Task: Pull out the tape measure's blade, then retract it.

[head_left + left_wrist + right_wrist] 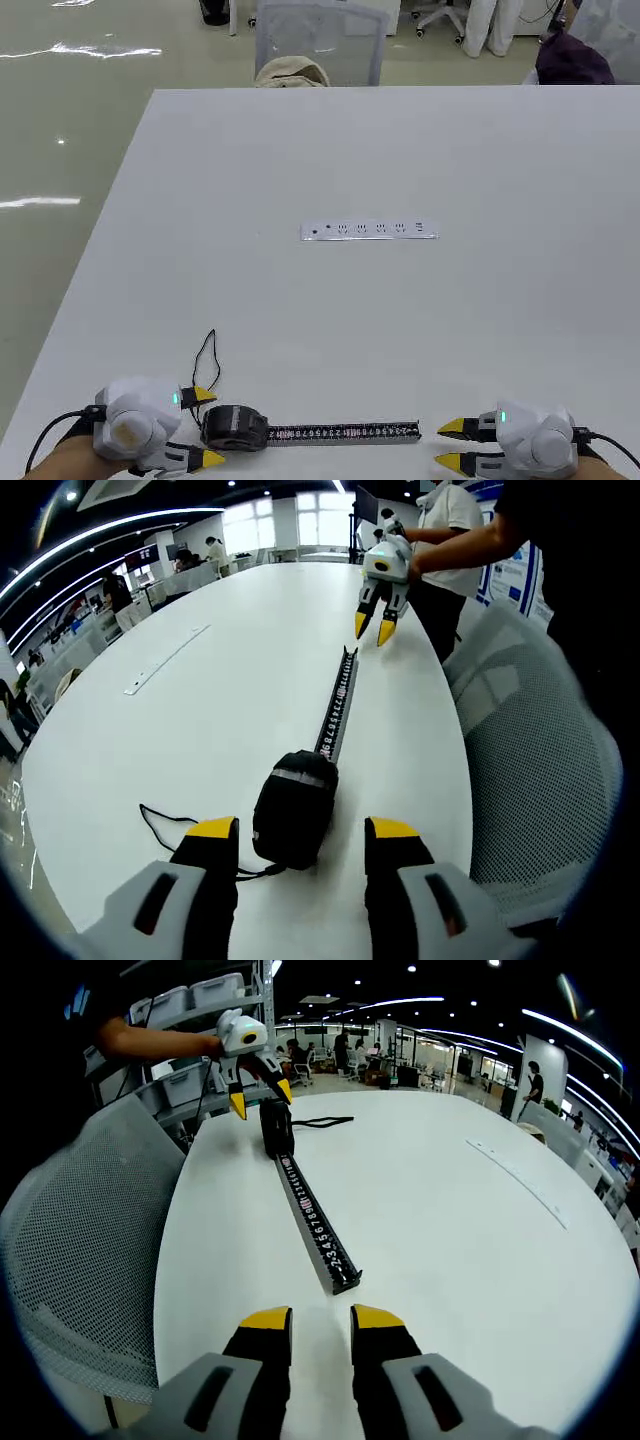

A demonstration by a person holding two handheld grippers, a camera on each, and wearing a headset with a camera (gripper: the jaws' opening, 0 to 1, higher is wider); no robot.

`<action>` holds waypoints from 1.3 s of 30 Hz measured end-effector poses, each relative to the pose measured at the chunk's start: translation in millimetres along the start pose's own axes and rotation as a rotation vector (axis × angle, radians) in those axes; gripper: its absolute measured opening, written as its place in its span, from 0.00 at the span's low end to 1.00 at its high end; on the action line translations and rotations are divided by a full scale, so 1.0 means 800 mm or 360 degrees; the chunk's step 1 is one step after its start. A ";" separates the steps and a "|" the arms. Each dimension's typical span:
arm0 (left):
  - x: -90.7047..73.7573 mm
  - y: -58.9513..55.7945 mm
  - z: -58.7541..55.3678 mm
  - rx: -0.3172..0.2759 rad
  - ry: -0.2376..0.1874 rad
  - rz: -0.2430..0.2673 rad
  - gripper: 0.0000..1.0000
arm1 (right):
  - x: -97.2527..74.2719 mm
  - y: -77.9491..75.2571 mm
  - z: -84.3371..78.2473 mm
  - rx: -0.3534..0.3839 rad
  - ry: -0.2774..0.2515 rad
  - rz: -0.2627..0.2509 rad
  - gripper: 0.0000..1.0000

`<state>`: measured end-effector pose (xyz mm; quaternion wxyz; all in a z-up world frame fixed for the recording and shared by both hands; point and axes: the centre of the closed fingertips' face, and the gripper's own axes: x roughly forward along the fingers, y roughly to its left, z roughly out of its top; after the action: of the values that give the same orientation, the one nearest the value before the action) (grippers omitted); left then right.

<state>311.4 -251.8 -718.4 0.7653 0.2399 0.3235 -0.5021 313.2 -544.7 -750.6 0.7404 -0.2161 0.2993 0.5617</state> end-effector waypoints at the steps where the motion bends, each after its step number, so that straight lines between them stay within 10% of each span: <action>1: -0.001 -0.002 0.001 -0.0021 -0.0011 0.0010 0.50 | -0.001 0.002 0.001 0.0005 -0.0002 -0.0003 0.24; 39: -0.030 -0.055 -0.015 -0.0494 -0.0152 0.0370 0.76 | -0.024 0.038 0.029 0.0265 -0.0152 -0.0333 0.61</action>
<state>260.7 -245.3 -710.9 0.8604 0.1307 0.3305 -0.3651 284.8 -534.5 -720.5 0.8237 -0.1571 0.2852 0.4643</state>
